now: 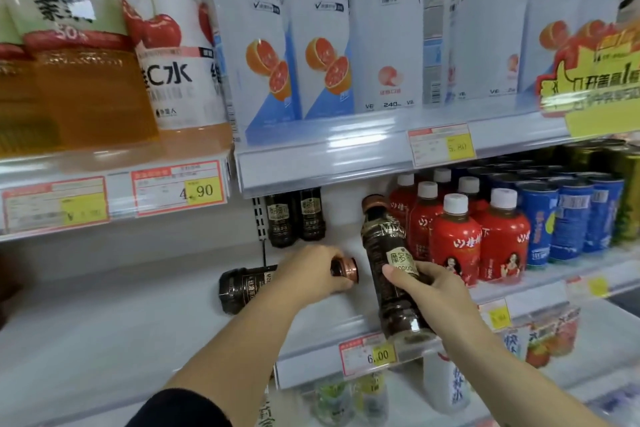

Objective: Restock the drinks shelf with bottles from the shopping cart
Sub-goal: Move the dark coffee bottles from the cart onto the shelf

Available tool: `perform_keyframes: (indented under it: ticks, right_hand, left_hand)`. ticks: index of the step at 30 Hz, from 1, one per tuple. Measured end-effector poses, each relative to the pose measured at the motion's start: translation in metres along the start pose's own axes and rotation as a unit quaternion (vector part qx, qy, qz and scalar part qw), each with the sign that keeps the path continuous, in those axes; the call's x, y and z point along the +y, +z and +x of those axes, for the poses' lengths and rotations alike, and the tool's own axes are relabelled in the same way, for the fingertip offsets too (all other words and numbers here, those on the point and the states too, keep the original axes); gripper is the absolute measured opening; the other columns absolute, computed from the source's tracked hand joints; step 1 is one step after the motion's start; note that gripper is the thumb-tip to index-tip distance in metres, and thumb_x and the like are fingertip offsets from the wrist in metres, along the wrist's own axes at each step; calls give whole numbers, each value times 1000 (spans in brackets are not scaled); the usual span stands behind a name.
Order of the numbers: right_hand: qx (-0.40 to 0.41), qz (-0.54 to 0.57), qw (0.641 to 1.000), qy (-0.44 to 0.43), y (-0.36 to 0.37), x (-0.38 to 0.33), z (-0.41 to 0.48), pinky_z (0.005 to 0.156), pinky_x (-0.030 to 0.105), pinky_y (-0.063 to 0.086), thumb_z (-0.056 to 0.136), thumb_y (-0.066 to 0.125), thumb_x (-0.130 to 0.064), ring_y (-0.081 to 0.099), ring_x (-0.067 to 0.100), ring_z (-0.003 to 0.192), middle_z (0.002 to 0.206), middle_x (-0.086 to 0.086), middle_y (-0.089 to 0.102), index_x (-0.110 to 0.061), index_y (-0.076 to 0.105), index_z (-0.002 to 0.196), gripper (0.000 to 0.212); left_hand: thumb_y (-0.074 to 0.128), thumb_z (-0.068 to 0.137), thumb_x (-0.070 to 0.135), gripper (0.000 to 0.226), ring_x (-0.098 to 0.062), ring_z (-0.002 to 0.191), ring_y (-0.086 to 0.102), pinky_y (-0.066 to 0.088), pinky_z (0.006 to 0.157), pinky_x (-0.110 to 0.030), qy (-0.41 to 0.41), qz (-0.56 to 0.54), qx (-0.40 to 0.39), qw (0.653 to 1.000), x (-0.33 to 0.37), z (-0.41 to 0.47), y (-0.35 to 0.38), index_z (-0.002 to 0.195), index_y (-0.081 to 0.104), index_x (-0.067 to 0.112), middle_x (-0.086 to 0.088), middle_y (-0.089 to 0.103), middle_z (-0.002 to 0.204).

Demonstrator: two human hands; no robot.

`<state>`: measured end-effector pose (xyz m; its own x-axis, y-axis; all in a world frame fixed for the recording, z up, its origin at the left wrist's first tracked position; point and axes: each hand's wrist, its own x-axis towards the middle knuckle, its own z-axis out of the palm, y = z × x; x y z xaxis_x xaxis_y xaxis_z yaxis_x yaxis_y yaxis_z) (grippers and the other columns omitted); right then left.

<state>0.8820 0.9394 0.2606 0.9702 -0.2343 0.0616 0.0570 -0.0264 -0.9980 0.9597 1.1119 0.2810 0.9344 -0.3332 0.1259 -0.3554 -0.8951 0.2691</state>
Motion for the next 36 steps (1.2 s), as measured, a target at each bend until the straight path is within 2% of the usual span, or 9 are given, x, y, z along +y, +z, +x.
perform_keyframes:
  ticks: [3, 5, 8, 11, 20, 29, 32, 34, 36]
  right_hand:
    - [-21, 14, 1000, -4, 1, -6, 6, 60, 34, 58, 74, 75, -28, 71, 28, 69, 84, 13, 72, -11, 65, 98, 31]
    - [-34, 21, 999, -17, 4, -13, 13, 53, 27, 54, 77, 73, -28, 71, 23, 66, 84, 11, 72, -15, 64, 97, 26]
    - [-48, 9, 999, -20, 24, -22, 36, 68, 35, 58, 78, 72, -28, 70, 25, 78, 92, 11, 71, -14, 63, 100, 28]
    - [-15, -14, 999, -37, 48, -20, 69, 83, 43, 54, 78, 73, -27, 66, 25, 89, 100, 10, 67, -9, 59, 106, 36]
    - [37, -113, 988, -96, 87, -9, 141, 81, 30, 43, 80, 69, -6, 54, 23, 94, 106, 13, 56, -1, 44, 118, 46]
    - [21, -139, 983, -115, 104, 4, 197, 82, 24, 42, 80, 70, -8, 54, 26, 113, 123, 15, 53, 0, 37, 131, 61]
    - [-41, -151, 981, -115, 102, 10, 198, 81, 30, 47, 68, 73, -5, 57, 23, 109, 116, 8, 57, -12, 32, 137, 80]
    - [-50, -161, 977, -127, 103, 16, 199, 75, 33, 51, 66, 70, -13, 61, 23, 101, 111, 5, 62, -19, 33, 136, 79]
    - [-36, -175, 975, -132, 104, 18, 201, 83, 39, 53, 73, 67, -14, 60, 22, 101, 114, 4, 62, -23, 31, 138, 75]
  left_hand:
    - [69, 71, 58, 84, -20, 130, 40, 39, 104, -40, 10, 21, -5, 1000, -16, -9, -12, 142, 31, 33, 2, 38, 146]
    - [70, 66, 62, 92, -19, 131, 38, 35, 107, -40, -19, 67, -13, 997, -38, -21, -25, 143, 25, 38, 6, 36, 147]
    - [74, 67, 50, 68, -12, 105, 57, 48, 93, -36, -79, 36, -73, 994, -70, -37, -37, 127, 45, 40, 12, 58, 123]
    - [71, 73, 47, 46, -8, 82, 59, 50, 74, -28, -82, 34, -33, 995, -80, -46, -34, 115, 54, 37, 14, 65, 97]
    - [65, 77, 50, 44, -15, 93, 57, 45, 72, -28, -132, 12, 143, 981, -92, -64, -21, 117, 52, 37, 13, 64, 104]
    - [61, 78, 53, 47, -16, 100, 50, 44, 80, -31, -111, 85, 125, 982, -99, -60, -18, 121, 47, 40, 10, 58, 109]
    - [61, 78, 54, 47, -15, 100, 50, 43, 79, -30, -103, 92, 136, 981, -100, -61, -17, 120, 46, 40, 11, 58, 109]
    - [60, 78, 55, 48, -15, 101, 51, 44, 80, -30, -101, 101, 142, 979, -99, -62, -16, 121, 46, 40, 12, 57, 109]
    - [60, 77, 56, 50, -15, 102, 51, 44, 83, -31, -99, 102, 147, 979, -99, -62, -16, 122, 45, 41, 12, 57, 110]
